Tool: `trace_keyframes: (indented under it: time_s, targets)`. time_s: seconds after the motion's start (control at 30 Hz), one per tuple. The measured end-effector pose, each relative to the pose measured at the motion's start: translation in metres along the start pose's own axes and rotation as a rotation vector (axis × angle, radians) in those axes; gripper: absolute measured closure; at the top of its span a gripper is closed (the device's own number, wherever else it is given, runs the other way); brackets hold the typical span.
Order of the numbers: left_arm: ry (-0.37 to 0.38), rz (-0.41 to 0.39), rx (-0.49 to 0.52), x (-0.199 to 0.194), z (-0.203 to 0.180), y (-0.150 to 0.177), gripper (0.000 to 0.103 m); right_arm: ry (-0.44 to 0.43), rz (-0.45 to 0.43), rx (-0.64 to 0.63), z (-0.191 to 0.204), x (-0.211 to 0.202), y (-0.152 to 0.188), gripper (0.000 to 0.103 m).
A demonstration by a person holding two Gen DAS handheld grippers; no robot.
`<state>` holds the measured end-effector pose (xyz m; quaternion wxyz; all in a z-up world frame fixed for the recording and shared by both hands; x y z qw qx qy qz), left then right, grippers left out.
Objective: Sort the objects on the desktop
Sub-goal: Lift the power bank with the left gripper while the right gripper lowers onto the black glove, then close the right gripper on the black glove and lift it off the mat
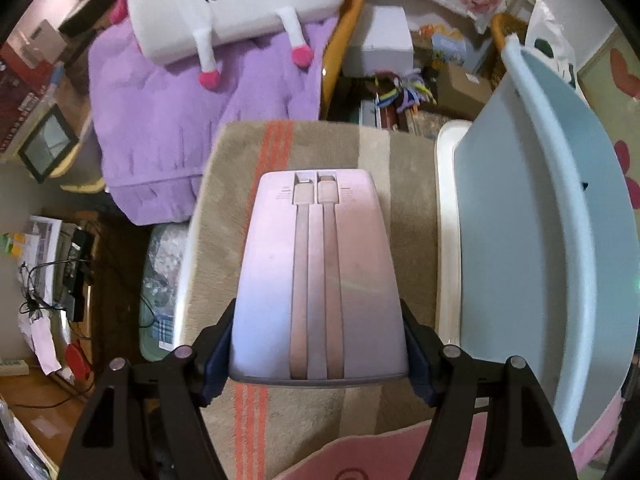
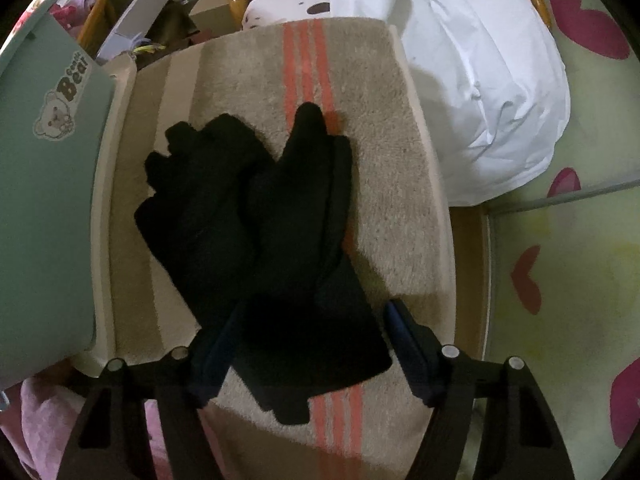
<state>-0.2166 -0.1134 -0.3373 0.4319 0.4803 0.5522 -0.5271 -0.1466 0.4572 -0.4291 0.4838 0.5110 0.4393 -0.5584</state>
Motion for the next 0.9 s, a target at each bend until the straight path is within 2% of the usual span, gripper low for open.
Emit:
trace_keyframes:
  time_s: [0.1,0.17,0.23,0.33,0.53,0.6,0.73,0.9]
  targets:
    - [0.008,-0.010,-0.014,-0.010,0.001,0.002,0.028,0.001,-0.014,-0.007,0.000,0.000,-0.003,0.027]
    - [0.011,-0.018,-0.017,-0.016,0.001,0.005,0.028,0.004,-0.030,-0.010,-0.001,-0.002,-0.003,0.032]
    - [0.012,-0.027,-0.005,-0.021,-0.003,0.008,0.028,0.000,-0.045,-0.004,-0.002,-0.005,-0.003,0.045]
    - [0.032,-0.033,-0.001,-0.030,-0.008,0.011,0.028,-0.014,-0.059,0.012,-0.007,-0.008,-0.003,0.058]
    - [0.035,-0.069,0.017,-0.051,-0.015,0.015,0.028,-0.023,-0.098,-0.003,-0.006,-0.017,0.002,0.081]
    - [0.037,-0.077,0.022,-0.057,-0.017,0.016,0.028,-0.030,-0.118,-0.008,-0.004,-0.024,0.003,0.086]
    - [0.043,-0.097,0.033,-0.071,-0.023,0.018,0.028,-0.047,-0.159,-0.018,0.002,-0.038,0.006,0.091]
    - [0.051,-0.123,0.052,-0.090,-0.033,0.023,0.028,-0.045,-0.185,-0.046,0.017,-0.052,0.009,0.091]
Point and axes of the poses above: each gripper's, at about its wrist camera, not at the fingertips, and x roughly the way its jaws point, z to its left, y to its underside, the point moved 3 cm from there along x, roughly the way its jaws point, and after that the axes turned 2 degrees about z, right-handed, at the moved point
